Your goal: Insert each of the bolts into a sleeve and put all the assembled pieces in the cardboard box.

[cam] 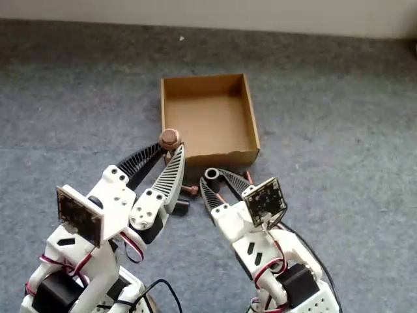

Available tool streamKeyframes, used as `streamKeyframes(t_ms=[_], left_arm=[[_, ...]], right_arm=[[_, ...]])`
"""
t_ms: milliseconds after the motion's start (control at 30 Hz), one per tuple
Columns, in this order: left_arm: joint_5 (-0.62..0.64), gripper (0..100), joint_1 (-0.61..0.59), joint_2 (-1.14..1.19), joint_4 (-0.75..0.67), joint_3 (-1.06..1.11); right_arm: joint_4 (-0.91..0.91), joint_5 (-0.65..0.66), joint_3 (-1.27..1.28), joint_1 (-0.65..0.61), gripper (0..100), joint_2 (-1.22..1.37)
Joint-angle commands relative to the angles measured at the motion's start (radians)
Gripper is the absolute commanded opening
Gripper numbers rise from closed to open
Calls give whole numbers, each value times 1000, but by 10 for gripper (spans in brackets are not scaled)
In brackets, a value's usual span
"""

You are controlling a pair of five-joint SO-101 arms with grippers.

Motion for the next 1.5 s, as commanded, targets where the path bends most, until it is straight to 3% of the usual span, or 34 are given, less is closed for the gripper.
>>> streamKeyframes(t_ms=[0, 167, 333, 700, 967, 1467], left_arm=[[49, 6, 1, -12, -74, -53], [51, 6, 2, -12, -94, -51], [123, 6, 2, -5, -92, -27], [118, 6, 2, -12, -95, 148], [118, 6, 2, -12, -89, 170], [117, 6, 24, -12, -95, 225]], right_arm=[[-142, 2, 25, -58, 5, -12], [-254, 5, 70, -105, 5, -12], [-318, 120, 108, -130, 5, -12], [-318, 130, 107, -125, 5, -22], [-318, 129, 105, -67, 5, -22], [-314, 129, 105, -88, 5, -22]])
